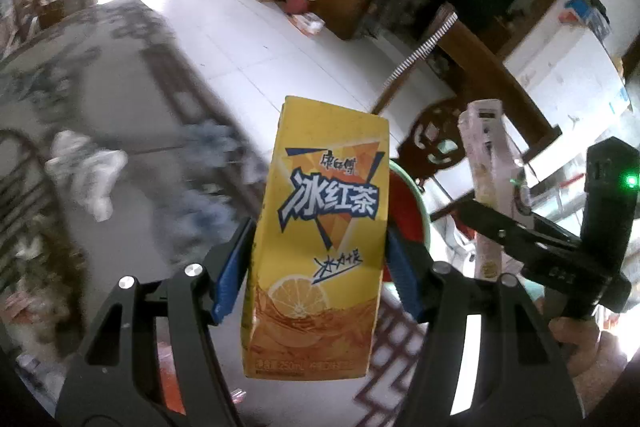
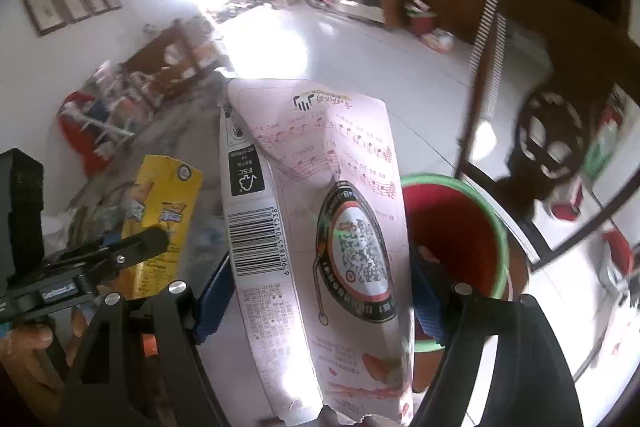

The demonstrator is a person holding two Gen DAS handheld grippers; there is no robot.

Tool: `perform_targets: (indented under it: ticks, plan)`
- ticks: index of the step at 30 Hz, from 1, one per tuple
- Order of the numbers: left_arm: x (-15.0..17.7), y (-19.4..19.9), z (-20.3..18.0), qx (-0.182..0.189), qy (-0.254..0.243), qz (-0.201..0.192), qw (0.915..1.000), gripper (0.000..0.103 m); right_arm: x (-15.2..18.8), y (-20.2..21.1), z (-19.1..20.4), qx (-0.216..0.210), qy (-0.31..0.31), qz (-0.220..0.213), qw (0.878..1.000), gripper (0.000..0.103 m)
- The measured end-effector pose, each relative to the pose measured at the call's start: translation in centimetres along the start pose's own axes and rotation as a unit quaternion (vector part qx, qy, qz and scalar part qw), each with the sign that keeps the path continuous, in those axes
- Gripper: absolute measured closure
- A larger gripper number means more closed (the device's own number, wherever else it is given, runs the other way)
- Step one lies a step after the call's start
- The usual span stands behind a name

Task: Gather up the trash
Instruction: 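Carry the carton and pink-white bag with both grippers over the red bucket, then open both grippers to drop the carton and bag into the bucket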

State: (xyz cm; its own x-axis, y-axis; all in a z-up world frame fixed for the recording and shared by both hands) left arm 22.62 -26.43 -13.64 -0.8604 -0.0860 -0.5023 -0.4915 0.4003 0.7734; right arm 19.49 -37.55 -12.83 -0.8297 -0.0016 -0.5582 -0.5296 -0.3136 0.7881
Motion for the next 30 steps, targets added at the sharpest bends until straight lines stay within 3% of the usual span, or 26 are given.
perform_targets:
  ticks: [7,13,14,15,16,21,24,26,27,30]
  plan:
    - [-0.3,-6.4,-4.6,0.013,-0.011,0.039,0.9991,0.042,1.1,-1.8,-7.2,0.015,-0.038,0.03,0.999,0.03]
    - [-0.2,-9.7,-6.0,0.008,-0.002,0.057,0.9983,0.041,1.3,-3.1,-9.4,0.011,-0.044,0.049,0.998,0.027]
    - [-0.2,-10.1,-6.1,0.005,-0.001,0.06,0.9982,0.039,1.3,-3.4,-9.7,0.01,-0.044,0.051,0.998,0.023]
    - [-0.2,-10.5,-6.1,0.001,0.002,0.062,0.9981,0.028,1.4,-3.7,-10.0,0.01,-0.044,0.054,0.998,0.022]
    - [-0.3,-10.7,-6.1,-0.003,0.007,0.059,0.9982,0.024,1.4,-4.0,-10.2,0.012,-0.044,0.054,0.997,0.019]
    - [-0.7,-10.3,-5.7,-0.009,0.017,0.054,0.9984,0.021,1.1,-3.8,-10.8,0.017,-0.045,0.046,0.998,0.018]
    - [-0.9,-9.6,-5.2,-0.011,0.025,0.047,0.9985,0.019,-0.2,-2.0,-9.9,0.06,0.018,0.001,0.998,0.018]
    - [-1.0,-8.7,-4.3,-0.013,0.035,0.043,0.9984,0.019,-1.3,0.1,-7.5,0.099,0.099,-0.045,0.989,0.018]
    - [-1.0,-8.4,-4.0,-0.013,0.039,0.041,0.9983,0.019,-1.7,1.3,-6.0,0.111,0.14,-0.069,0.981,0.018]
    - [-1.2,-6.9,-2.8,-0.017,0.047,0.031,0.9983,0.019,-2.3,5.1,-0.2,0.138,0.261,-0.154,0.943,0.015]
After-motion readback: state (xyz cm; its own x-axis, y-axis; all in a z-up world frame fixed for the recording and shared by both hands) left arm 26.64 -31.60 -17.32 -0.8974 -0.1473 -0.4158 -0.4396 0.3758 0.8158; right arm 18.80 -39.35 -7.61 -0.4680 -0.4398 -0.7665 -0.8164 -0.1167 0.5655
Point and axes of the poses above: each gripper's, at about its wrist camera, not at the fingertips, and y roughly against the way its jaws point, z to its left, x to its underside, the point moved 10 cm from there along -y, roughly the way its jaws point, and after that the axes turned 2 degrees about y, right-handed, at the moved point
